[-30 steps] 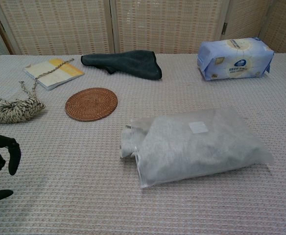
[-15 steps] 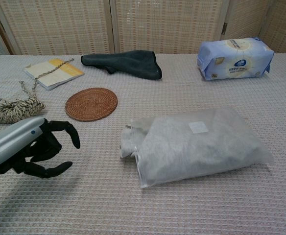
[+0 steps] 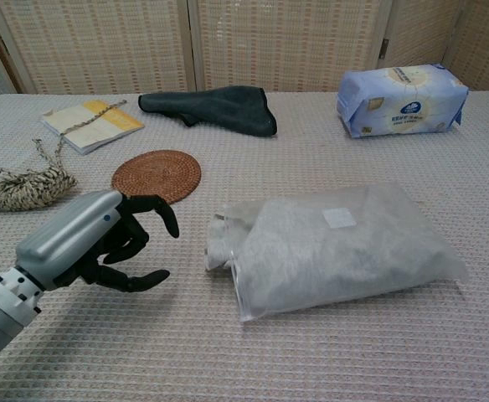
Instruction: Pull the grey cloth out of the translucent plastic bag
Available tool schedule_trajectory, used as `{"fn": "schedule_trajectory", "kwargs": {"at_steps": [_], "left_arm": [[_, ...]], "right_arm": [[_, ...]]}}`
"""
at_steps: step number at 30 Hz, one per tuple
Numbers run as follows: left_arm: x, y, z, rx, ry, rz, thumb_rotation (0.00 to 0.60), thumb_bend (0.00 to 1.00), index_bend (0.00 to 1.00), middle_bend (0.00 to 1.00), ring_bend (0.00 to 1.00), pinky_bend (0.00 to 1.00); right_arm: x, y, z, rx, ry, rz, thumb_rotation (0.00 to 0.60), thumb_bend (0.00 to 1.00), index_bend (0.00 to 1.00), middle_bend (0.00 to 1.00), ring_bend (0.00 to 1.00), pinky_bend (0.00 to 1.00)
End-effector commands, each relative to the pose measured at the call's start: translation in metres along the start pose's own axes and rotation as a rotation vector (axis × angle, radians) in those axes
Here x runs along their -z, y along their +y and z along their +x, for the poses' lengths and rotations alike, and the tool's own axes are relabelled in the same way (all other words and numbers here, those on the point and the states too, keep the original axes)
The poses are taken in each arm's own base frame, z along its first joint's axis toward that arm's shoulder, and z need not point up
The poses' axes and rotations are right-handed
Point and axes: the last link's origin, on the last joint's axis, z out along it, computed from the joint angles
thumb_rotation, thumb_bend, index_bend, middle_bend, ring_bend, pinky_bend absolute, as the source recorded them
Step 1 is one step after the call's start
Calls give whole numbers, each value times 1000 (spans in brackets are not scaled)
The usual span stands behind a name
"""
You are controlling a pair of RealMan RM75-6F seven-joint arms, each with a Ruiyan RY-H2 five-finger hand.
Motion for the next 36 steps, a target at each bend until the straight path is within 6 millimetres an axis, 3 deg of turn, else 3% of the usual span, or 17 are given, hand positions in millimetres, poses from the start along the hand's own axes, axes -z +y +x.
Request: {"fn": "schedule_trajectory", "kwargs": {"at_steps": [1, 11, 27, 36], "left_arm": [[-5, 3, -10, 2, -19, -10, 600, 272, 495, 1000, 1000, 1000], [-16, 11, -23, 14, -18, -35, 600, 276, 507, 1000, 1000, 1000], [-35, 16, -37, 48, -13, -60, 600, 388, 557, 1000, 1000, 1000], [-45, 20, -41, 74, 0, -53, 600, 467, 692, 1000, 1000, 1000]], "right_arm": [[0, 0, 1, -2, 1, -1, 600, 18, 0, 0, 0, 0], [-2, 2, 1, -3, -3, -9, 600, 18, 0, 0, 0, 0], [-6, 5, 2, 1, -5, -28, 600, 18, 0, 0, 0, 0], [-8, 4, -1, 11, -13, -33, 600, 19, 0, 0, 0, 0]]}}
